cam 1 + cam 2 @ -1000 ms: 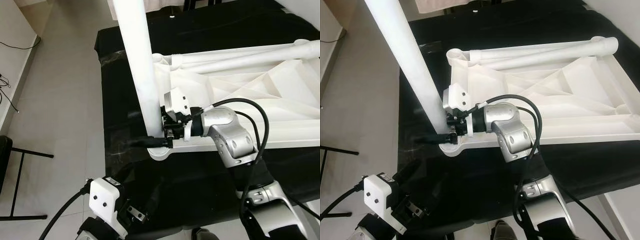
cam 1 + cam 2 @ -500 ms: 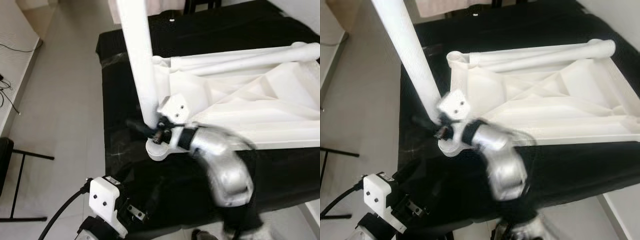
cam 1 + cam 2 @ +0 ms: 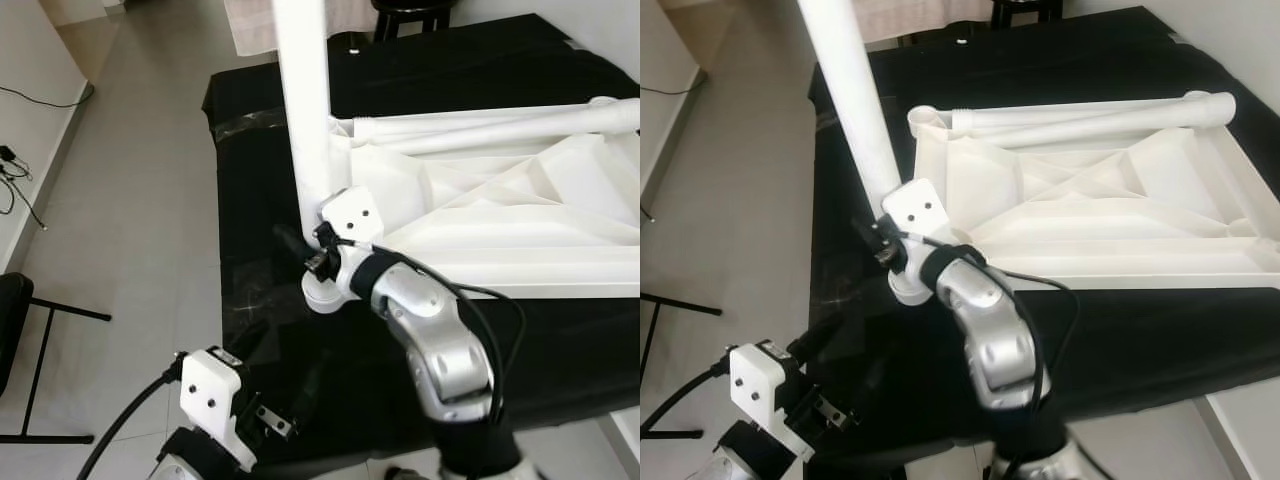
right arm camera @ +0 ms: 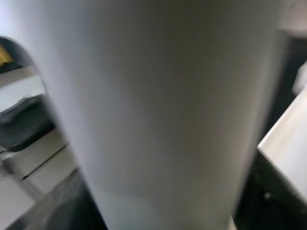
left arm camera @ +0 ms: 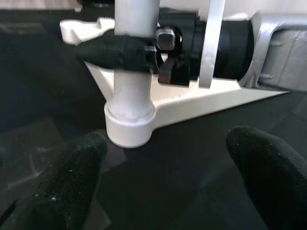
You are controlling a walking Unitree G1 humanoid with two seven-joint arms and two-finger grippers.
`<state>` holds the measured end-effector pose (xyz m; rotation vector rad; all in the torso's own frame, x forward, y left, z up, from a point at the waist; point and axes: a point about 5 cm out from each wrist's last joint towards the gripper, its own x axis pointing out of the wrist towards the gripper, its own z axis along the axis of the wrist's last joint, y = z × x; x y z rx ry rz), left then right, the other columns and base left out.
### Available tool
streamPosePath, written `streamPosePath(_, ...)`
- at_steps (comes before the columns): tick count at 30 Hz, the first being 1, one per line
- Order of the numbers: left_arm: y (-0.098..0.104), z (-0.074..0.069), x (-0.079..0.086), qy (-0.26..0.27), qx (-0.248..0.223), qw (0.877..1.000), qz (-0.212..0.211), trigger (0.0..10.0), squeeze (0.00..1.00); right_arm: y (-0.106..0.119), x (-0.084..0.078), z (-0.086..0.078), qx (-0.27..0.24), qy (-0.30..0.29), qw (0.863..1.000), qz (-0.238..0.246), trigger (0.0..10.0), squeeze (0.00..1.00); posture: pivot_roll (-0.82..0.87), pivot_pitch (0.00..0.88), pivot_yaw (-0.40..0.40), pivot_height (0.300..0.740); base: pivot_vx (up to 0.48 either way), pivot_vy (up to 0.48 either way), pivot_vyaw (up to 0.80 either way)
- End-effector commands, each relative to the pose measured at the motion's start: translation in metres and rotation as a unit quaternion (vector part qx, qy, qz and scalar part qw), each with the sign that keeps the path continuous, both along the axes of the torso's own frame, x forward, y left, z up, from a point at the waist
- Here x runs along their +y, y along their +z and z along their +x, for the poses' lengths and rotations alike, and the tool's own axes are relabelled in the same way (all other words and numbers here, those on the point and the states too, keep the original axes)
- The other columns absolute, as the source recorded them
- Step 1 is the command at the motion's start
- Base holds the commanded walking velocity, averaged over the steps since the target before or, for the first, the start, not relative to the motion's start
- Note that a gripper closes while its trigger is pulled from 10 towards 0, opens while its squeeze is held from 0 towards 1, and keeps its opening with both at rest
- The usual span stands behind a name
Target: Building children table
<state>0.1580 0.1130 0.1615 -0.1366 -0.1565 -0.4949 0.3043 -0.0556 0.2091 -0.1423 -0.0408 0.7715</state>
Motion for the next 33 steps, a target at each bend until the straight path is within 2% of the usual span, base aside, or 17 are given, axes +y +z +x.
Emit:
streamPosePath(1, -0.005, -0.001, 0.002, 0.001, 0.009, 1.0, 0.007, 10.0, 0.0, 0.011, 0.012, -0.005, -0.01, 0.09, 0.995, 0.036, 10.0, 1.0, -0.03, 0.252, 0.068, 0.74, 0.0, 0.0, 0.0)
streamPosePath(2, -0.005, -0.001, 0.002, -0.001, 0.01, 1.0, 0.007, 10.0, 0.0, 0.021, 0.019, -0.011, -0.026, 0.17, 0.984, 0.049, 10.0, 1.0, -0.02, 0.252, 0.071, 0.74, 0.0, 0.0, 0.0)
streamPosePath(4, -0.005, -0.001, 0.002, -0.001, 0.01, 1.0, 0.007, 10.0, 0.0, 0.023, 0.019, -0.013, -0.035, 0.186, 0.981, 0.046, 10.0, 1.0, -0.02, 0.252, 0.071, 0.74, 0.0, 0.0, 0.0)
streamPosePath(5, -0.005, -0.001, 0.002, -0.001, 0.01, 1.0, 0.008, 10.0, 0.0, 0.025, 0.02, -0.016, -0.047, 0.246, 0.968, 0.027, 10.0, 1.0, -0.01, 0.253, 0.075, 0.74, 0.0, 0.0, 0.0)
streamPosePath(6, -0.005, -0.001, 0.002, -0.001, 0.01, 1.0, 0.008, 10.0, 0.0, 0.025, 0.02, -0.016, -0.047, 0.246, 0.968, 0.027, 10.0, 1.0, -0.01, 0.253, 0.075, 0.74, 0.0, 0.0, 0.0)
streamPosePath(7, -0.004, -0.002, 0.002, -0.001, 0.011, 1.0, 0.008, 10.0, 0.0, 0.026, 0.02, -0.018, -0.052, 0.274, 0.96, 0.017, 10.0, 1.0, -0.01, 0.253, 0.075, 0.74, 0.0, 0.0, 0.0)
streamPosePath(8, -0.004, -0.002, 0.002, 0.0, 0.011, 1.0, 0.009, 10.0, 0.0, 0.026, 0.019, -0.021, -0.047, 0.325, 0.944, 0.006, 10.0, 0.87, 0.0, 0.257, 0.078, 0.74, 0.0, 0.0, 0.0)
streamPosePath(9, -0.004, -0.002, 0.003, 0.0, 0.011, 1.0, 0.009, 10.0, 0.0, 0.026, 0.019, -0.024, -0.042, 0.357, 0.933, -0.001, 10.0, 0.87, 0.0, 0.257, 0.078, 0.74, 0.0, 0.0, 0.0)
streamPosePath(10, -0.004, -0.002, 0.003, 0.0, 0.011, 1.0, 0.009, 10.0, 0.0, 0.026, 0.019, -0.024, -0.042, 0.357, 0.933, -0.001, 10.0, 0.87, 0.0, 0.257, 0.078, 0.74, 0.0, 0.0, 0.0)
streamPosePath(11, -0.004, -0.003, 0.002, 0.0, 0.011, 1.0, 0.01, 10.0, 0.0, 0.026, 0.016, -0.015, -0.035, 0.386, 0.922, -0.011, 10.0, 0.0, 0.01, 0.259, 0.077, 0.74, 0.0, 0.0, 0.0)
streamPosePath(14, -0.003, -0.004, 0.002, 0.0, 0.011, 1.0, 0.01, 10.0, 0.0, 0.026, 0.014, -0.003, -0.034, 0.391, 0.92, -0.017, 10.0, 0.0, 0.02, 0.263, 0.077, 0.74, 0.0, 0.0, 0.0)
streamPosePath(20, -0.003, -0.005, 0.002, 0.001, 0.012, 1.0, 0.01, 10.0, 0.0, 0.03, 0.011, 0.003, -0.028, 0.414, 0.91, -0.01, 10.0, 0.0, 0.02, 0.266, 0.079, 0.74, 0.0, 0.0, 0.0)
streamPosePath(21, -0.003, -0.006, 0.002, 0.001, 0.013, 1.0, 0.01, 10.0, 0.0, 0.031, 0.01, 0.004, -0.022, 0.431, 0.902, -0.008, 7.8, 0.0, 0.02, 0.265, 0.08, 0.74, 0.0, 0.0, 0.0)
streamPosePath(22, -0.003, -0.006, 0.002, 0.001, 0.013, 1.0, 0.01, 10.0, 0.0, 0.031, 0.01, 0.004, -0.022, 0.431, 0.902, -0.008, 7.8, 0.0, 0.02, 0.265, 0.08, 0.74, 0.0, 0.0, 0.0)
streamPosePath(23, -0.003, -0.006, 0.002, 0.0, 0.013, 1.0, 0.01, 10.0, 0.0, 0.032, 0.008, 0.005, -0.019, 0.443, 0.896, -0.009, 0.8, 0.0, 0.03, 0.266, 0.081, 0.74, 0.0, 0.0, 0.0)
streamPosePath(24, -0.003, -0.006, 0.002, 0.0, 0.014, 1.0, 0.011, 10.0, 0.0, 0.032, 0.007, 0.006, -0.016, 0.449, 0.893, -0.011, 0.0, 0.0, 0.03, 0.266, 0.081, 0.74, 0.0, 0.0, 0.0)
streamPosePath(33, -0.003, -0.007, 0.002, -0.001, 0.015, 1.0, 0.012, 10.0, 0.0, 0.031, 0.001, 0.013, -0.018, 0.46, 0.888, -0.011, 0.0, 0.0, 0.03, 0.259, 0.083, 0.74, 0.0, 0.0, 0.0)
